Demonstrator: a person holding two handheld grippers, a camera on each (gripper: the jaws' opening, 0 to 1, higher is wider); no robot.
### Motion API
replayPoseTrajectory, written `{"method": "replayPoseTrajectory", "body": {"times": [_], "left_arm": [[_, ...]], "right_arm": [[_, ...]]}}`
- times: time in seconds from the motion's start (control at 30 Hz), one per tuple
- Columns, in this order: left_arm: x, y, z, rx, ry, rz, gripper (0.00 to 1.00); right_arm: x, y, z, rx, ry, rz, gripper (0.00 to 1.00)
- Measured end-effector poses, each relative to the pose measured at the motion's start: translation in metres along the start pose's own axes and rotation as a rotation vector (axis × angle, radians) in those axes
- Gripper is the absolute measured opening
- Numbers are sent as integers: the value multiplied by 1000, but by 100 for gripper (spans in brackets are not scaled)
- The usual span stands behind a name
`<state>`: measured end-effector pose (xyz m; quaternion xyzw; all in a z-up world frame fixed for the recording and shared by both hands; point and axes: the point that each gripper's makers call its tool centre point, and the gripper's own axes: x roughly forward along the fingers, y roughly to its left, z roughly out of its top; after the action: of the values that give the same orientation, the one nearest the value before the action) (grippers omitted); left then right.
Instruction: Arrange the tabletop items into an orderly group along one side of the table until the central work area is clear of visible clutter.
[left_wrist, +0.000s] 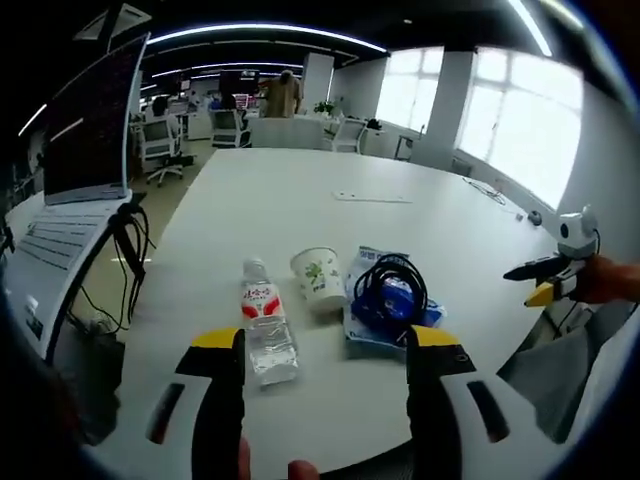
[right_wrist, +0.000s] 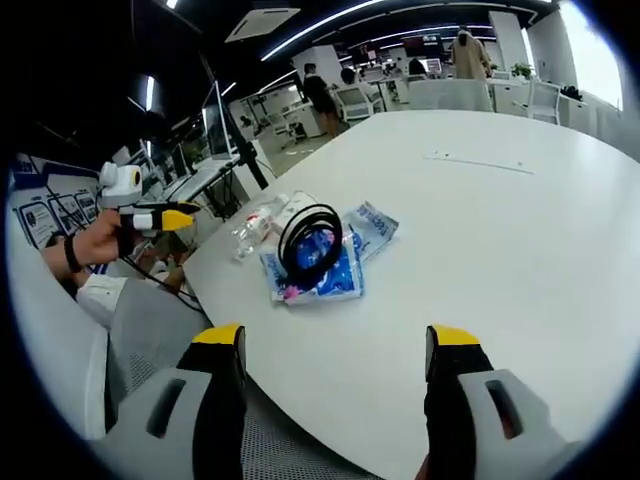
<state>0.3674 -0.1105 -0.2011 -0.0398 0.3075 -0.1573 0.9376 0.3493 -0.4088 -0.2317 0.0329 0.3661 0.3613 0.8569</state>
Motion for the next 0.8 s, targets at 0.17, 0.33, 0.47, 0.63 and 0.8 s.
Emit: {"method": "replayPoseTrajectory", "body": {"times": [0.17, 0.33, 0.47, 0.63, 0.8], "left_arm": [[0, 0, -5, -9, 6, 3, 66], [-1, 1, -6, -18, 6, 8, 66], [-3, 5, -5, -38, -3, 15, 66], [-5, 9, -3, -78, -26, 30, 66], [-6, 10, -5, -121, -40, 31, 66]], "right_arm": [[2, 3, -2, 2, 7, 5, 72], [4, 5, -2, 4, 8, 8, 72], [5, 8, -1, 0, 10, 12, 72], [6, 9, -1, -3, 9, 13, 72], [5, 10, -1, -1, 6, 13, 72]]}}
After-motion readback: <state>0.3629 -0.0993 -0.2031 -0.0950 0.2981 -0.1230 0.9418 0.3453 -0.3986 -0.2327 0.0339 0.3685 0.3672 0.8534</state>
